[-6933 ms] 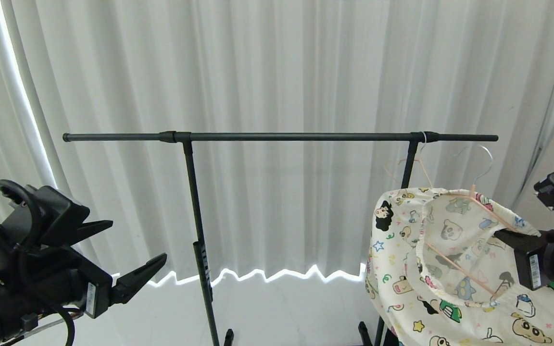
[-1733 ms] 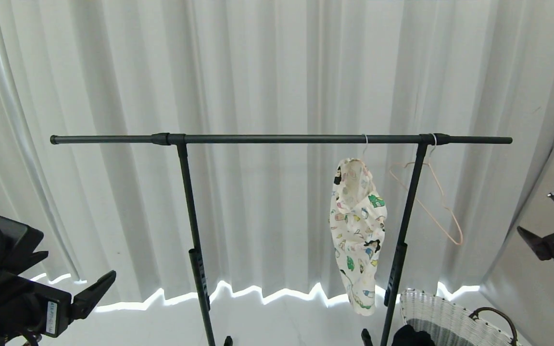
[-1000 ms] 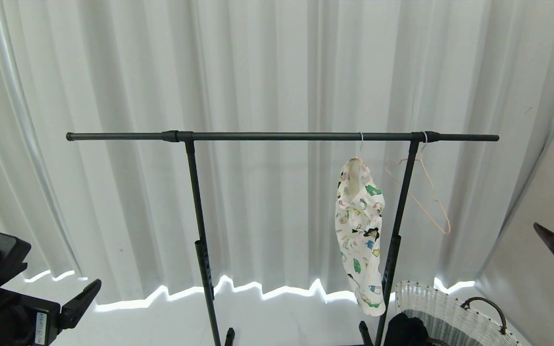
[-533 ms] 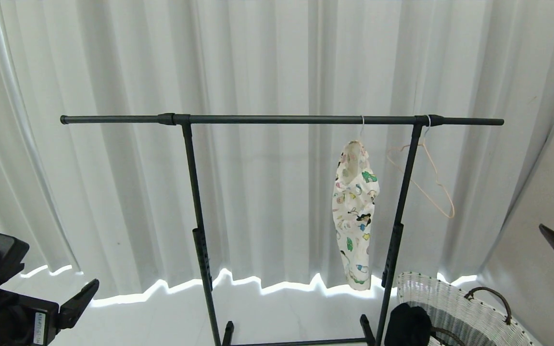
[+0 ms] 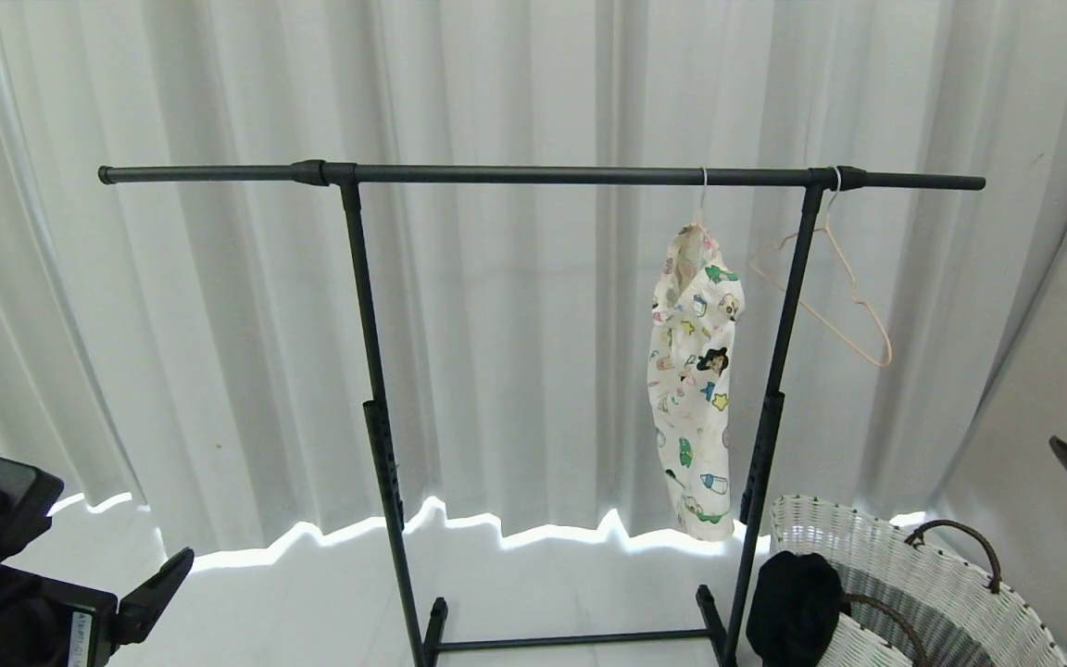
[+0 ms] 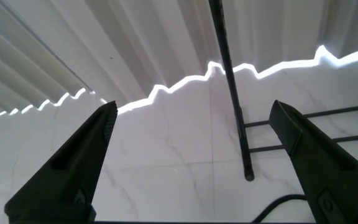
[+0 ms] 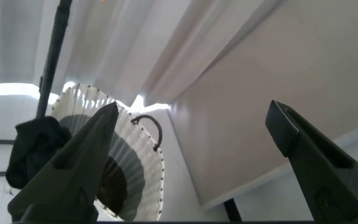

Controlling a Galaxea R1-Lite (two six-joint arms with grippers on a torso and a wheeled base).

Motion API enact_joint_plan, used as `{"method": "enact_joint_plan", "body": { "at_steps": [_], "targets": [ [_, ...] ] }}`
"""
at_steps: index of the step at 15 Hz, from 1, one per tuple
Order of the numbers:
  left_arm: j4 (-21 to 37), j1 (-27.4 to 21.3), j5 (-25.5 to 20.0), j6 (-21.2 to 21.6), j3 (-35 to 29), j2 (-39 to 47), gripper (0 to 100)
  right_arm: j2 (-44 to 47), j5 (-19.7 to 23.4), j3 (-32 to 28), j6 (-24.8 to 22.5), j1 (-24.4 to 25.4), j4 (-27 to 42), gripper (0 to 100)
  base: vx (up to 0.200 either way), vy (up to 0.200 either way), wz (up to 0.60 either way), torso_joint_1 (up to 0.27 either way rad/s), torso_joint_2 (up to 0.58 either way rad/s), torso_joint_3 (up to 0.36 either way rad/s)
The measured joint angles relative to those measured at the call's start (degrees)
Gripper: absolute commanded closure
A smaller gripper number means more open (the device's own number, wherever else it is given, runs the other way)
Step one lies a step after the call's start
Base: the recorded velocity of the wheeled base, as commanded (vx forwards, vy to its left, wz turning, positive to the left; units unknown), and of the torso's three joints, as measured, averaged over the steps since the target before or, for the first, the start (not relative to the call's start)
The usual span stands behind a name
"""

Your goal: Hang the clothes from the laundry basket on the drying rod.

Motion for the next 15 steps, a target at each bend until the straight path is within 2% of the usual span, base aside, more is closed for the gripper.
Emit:
{"method": "enact_joint_plan", "body": {
  "at_steps": [9,12,15],
  "targets": [
    [0.0,-2.5,-0.1,0.3,-3.7,2.3,0,0.1,-0.1,2.0,-0.1,-0.3,0.0,0,0.000,0.000,0.00,-0.167,0.46,0.290],
    [0.0,-2.9,-0.1,0.4,-3.9,2.7,0,0.1,0.0,2.9,-1.0,-0.4,0.0,0,0.000,0.000,0.00,-0.045,0.15,0.103],
    [0.0,-3.3,-0.1,0.4,-3.7,2.8,0,0.2,0.0,3.9,-1.1,-0.4,0.0,0,0.200,0.000,0.00,-0.010,0.02,0.023]
  ]
}}
